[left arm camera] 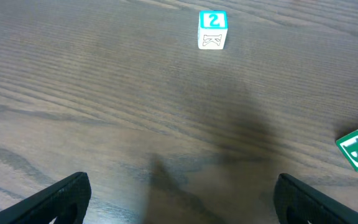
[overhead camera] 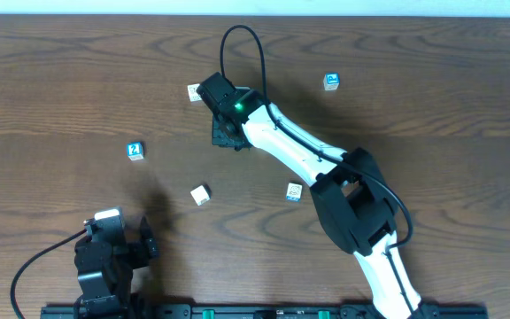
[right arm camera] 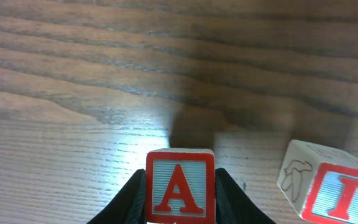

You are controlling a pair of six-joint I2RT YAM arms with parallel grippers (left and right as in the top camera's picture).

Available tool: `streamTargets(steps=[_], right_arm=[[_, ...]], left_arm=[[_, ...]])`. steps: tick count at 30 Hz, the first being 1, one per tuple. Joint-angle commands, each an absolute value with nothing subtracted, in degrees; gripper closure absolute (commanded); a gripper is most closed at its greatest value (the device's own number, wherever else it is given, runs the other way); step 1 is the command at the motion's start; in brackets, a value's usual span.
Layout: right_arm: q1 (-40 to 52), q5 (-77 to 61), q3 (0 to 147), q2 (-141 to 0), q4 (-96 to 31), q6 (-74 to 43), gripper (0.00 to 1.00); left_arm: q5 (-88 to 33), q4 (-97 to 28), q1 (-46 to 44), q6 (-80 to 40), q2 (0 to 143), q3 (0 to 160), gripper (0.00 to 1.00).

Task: Spell out Ai2
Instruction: 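Lower the 'A' block left of the 'I' block and release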

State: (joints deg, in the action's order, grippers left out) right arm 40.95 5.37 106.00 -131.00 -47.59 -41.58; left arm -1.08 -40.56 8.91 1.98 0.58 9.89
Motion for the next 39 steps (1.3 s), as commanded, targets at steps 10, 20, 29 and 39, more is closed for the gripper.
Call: streamTargets(steps=[10,20,29,39], right_arm=[[39.72,11.22,105.14,-129.4,-50.76,-46.5,0.99],[39.66,13.5,104.09,-129.45,-49.45,-47.31,0.99],[39.66,13.5,103.15,-129.45,-48.82,-47.33,0.78],[39.66,13.52,103.0,-129.45,-48.56,-47.31,0.57]], left_arm=[[-0.64,-41.19,9.08,2.81,0.23,9.17,0.05],[-0.64,-41.19,9.08,2.81,0.23,9.17,0.05],[-0.64,-41.21,9.08,2.81,0.23,9.17,0.05],[-0.64,-41.21,9.08,2.81,0.23,9.17,0.05]])
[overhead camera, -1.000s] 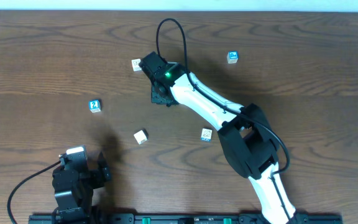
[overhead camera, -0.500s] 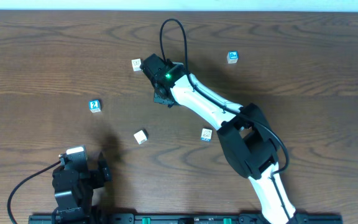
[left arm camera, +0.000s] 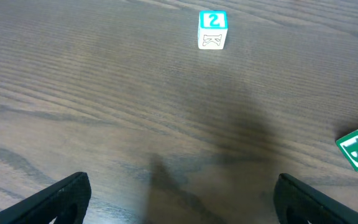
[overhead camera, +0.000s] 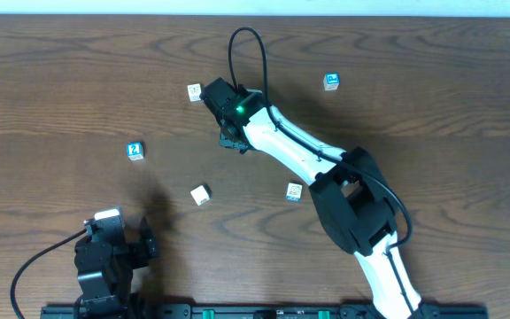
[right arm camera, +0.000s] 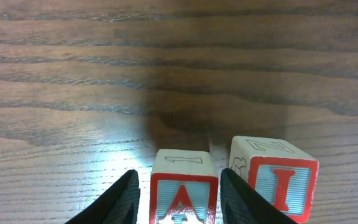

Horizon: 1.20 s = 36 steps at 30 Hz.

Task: Spell out Ai2
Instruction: 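Lower the 'A' block left of the 'I' block and release, then push the right gripper tip against the 'A' block to align it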

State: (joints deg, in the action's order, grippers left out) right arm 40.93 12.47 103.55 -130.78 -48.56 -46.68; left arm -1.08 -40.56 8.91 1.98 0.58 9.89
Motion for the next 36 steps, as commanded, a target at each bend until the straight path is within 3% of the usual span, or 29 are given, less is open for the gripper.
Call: streamTargets(steps=[1,24,27,31,36], right_arm=[[39.66,13.52,103.0,-129.45,-48.53,-47.31,0.57],[38.52,15.84,103.09,-128.38,-39.44,-39.77,0.55],[38.52,14.24,103.09,-126.39,-37.41,-36.91,0.65],[38.81,8.05,103.09,-124.38,-36.73,-32.21,0.98],[40.53,4.08,103.02,-125.14,-38.48,-29.47,0.99]], left_arm=[[-0.64,-41.21,9.08,2.81,0.23,9.17,0.05],[-0.64,-41.21,9.08,2.81,0.23,9.17,0.05],[-0.64,-41.21,9.08,2.81,0.23,9.17,0.04],[-0.64,-41.21,9.08,2.81,0.23,9.17,0.05],[-0.64,-41.21,9.08,2.81,0.23,9.17,0.05]])
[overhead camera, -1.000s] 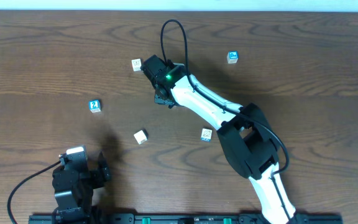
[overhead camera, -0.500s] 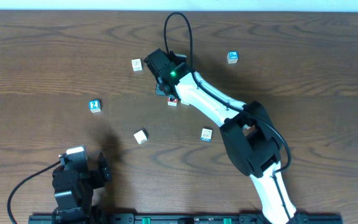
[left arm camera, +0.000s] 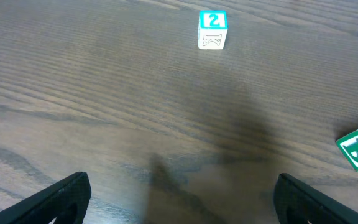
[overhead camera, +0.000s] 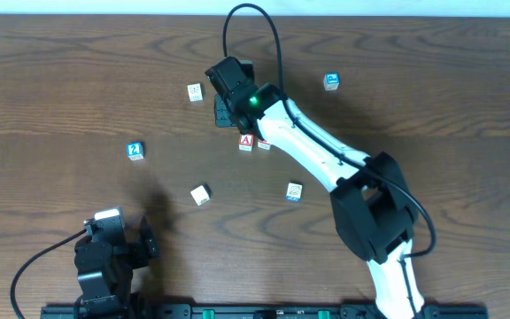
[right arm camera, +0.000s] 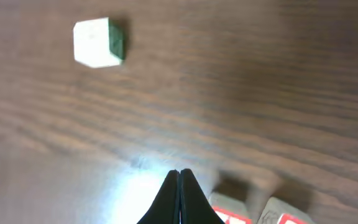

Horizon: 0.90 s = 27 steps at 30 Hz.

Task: Spell out Ai2
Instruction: 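Push the right gripper tip against the 'A' block to align it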

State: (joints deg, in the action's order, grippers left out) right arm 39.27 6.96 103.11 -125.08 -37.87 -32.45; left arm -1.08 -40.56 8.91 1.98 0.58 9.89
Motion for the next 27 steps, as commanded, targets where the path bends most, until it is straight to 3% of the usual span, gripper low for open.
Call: streamTargets(steps=[1,27], right_arm=[[41.01,4.08,103.02,-125.56,-39.09,-29.47,0.99],[41.6,1.89,101.49,-130.54,-47.11,-30.15,0.99]], left_arm=[[-0.64,-41.21,9.08,2.81,0.23,9.17,0.04],[-0.64,-41.21,9.08,2.81,0.23,9.17,0.05]])
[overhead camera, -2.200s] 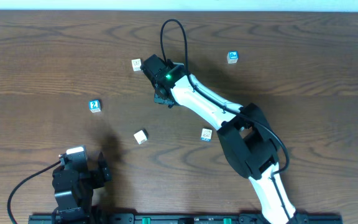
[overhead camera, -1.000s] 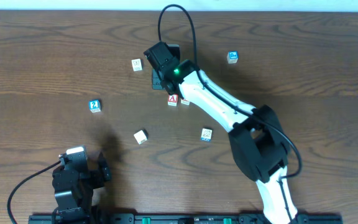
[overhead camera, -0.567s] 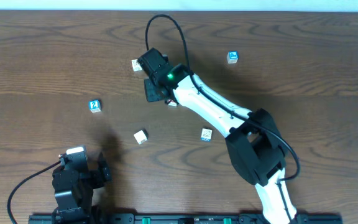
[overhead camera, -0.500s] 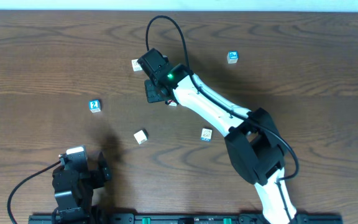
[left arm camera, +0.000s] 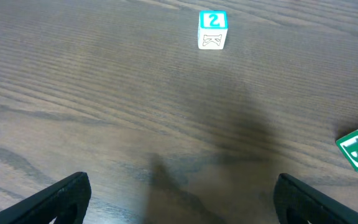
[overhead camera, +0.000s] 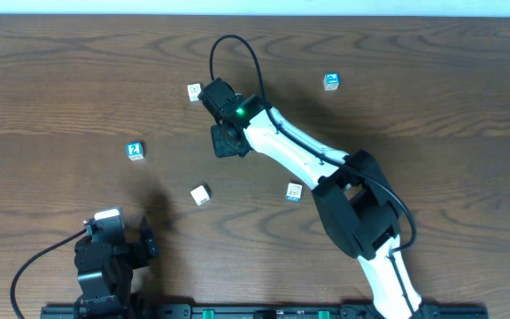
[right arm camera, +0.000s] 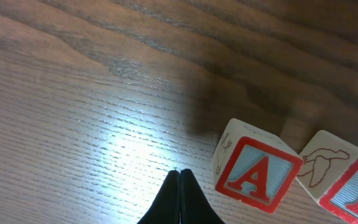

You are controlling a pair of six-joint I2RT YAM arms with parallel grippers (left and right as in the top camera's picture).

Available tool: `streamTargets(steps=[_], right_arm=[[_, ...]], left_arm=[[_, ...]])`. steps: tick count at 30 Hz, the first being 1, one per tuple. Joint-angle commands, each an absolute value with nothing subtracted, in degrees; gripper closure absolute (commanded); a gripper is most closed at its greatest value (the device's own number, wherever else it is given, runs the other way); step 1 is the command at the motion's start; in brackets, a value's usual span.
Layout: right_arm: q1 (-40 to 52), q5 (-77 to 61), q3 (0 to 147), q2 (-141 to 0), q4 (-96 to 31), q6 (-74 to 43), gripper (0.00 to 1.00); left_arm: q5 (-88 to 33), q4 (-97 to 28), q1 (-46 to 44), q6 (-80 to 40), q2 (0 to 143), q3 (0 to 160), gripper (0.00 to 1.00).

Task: Spell out Ai2
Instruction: 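Push the right gripper tip against the 'A' block to align it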

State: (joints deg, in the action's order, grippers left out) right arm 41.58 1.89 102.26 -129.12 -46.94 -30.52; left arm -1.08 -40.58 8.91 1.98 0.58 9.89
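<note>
In the right wrist view the red letter A block (right arm camera: 257, 175) lies on the wood, turned at an angle, with the red I block (right arm camera: 348, 184) touching its right side and cut by the frame edge. My right gripper (right arm camera: 179, 172) is shut and empty, its tip low on the table just left of the A. From overhead the right gripper (overhead camera: 223, 142) hides both red blocks. The blue 2 block (overhead camera: 135, 151) sits far to the left, also the 2 block (left arm camera: 213, 28) in the left wrist view. My left gripper (left arm camera: 179, 199) is open at the near edge.
Loose blocks lie around: a green B block, which is the white block (overhead camera: 201, 194) from overhead, a white block (overhead camera: 194, 91) behind the right gripper, a blue block (overhead camera: 331, 81) at the back right, and another block (overhead camera: 294, 190) by the right arm.
My shut right gripper has moved from farther back and higher, down to the table just left of the A block. The A now sits turned at an angle. The left arm is unchanged.
My right gripper first held the A block beside the I block. Then its jaws stood open around the A, set down next to the I. Then it was shut and drawn back, both blocks side by side. Now the shut tip is low beside the A.
</note>
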Motion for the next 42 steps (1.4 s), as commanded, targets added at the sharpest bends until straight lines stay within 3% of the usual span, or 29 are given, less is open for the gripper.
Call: streamTargets(steps=[1,42], right_arm=[[41.52,1.91,101.49,-130.54,-47.0,-30.13,0.99],[39.4,5.41,101.49,-131.33,-47.2,-30.39,0.99]], left_arm=[[-0.64,-41.21,9.08,2.81,0.23,9.17,0.05],[-0.64,-41.21,9.08,2.81,0.23,9.17,0.05]])
